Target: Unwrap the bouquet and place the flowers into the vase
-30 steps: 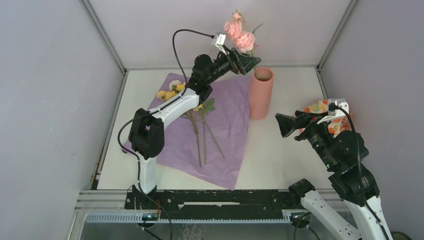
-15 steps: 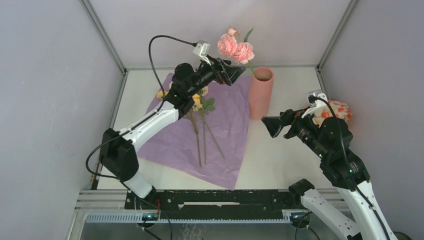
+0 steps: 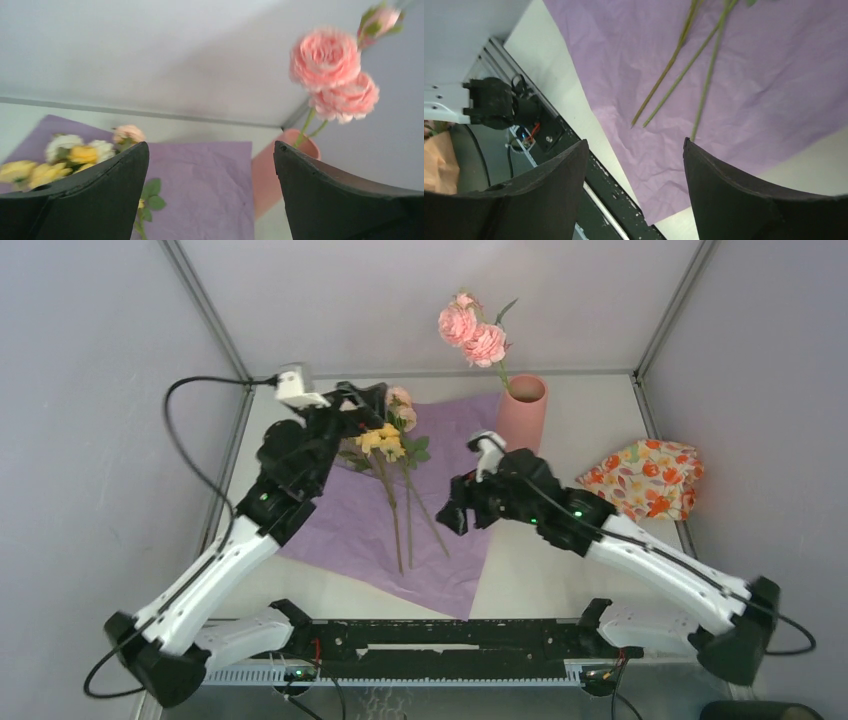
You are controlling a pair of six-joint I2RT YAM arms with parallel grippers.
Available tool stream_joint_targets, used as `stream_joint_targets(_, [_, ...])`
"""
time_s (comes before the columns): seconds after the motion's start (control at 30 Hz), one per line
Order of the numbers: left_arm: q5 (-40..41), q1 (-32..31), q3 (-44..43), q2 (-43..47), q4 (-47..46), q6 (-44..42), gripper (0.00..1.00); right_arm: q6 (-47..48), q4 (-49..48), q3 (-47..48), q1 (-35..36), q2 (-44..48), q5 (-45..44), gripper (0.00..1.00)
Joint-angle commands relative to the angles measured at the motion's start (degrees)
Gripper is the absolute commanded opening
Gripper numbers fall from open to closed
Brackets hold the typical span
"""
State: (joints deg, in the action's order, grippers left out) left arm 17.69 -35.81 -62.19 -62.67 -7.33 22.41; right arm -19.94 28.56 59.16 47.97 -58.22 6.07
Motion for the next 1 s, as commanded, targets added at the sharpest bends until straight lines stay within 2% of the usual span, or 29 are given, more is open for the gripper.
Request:
stream_joint_targets(0.0, [14.14, 0.31, 3.52, 9.06, 6.25, -0.09, 0.99, -3.12, -7.39, -0.31, 3.64, -8.69, -0.19, 0.74])
stream_joint_targets(0.17, [15.29, 0.36, 8.0, 16.73, 12.52, 4.72, 0.99, -4.46, -10.61, 2.15, 3.98, -22.67, 1.16, 0.62])
stream_joint_targets(0.33, [14.4, 0.33, 10.2, 20.68, 18.64, 7.17, 0.98, -3.34, -4.13, 10.52, 3.53, -37.43, -5.21, 0.52])
stream_joint_targets(0.43, [14.11, 0.38, 12.32, 23.72, 20.72, 8.37, 0.97, -2.62, -3.07, 13.9, 2.99, -43.78, -7.64, 0.5])
stream_joint_targets(0.6, [14.77, 0.35, 15.77, 28.55, 22.82, 8.69, 0.97, -1.79, -1.76, 17.2, 2.33, -49.74, -10.46, 0.49])
stream_joint_targets(0.83, [15.62, 0.37, 17.51, 30.91, 24.36, 8.22, 0.97, -1.8, 2.23, 18.64, 3.24, -53.53, -19.71, 0.46])
stream_joint_targets(0.97, [15.12, 0.36, 17.67, 29.82, 23.83, 8.34, 0.97, -1.6, 2.82, 18.69, 3.41, -55.31, -19.89, 0.38])
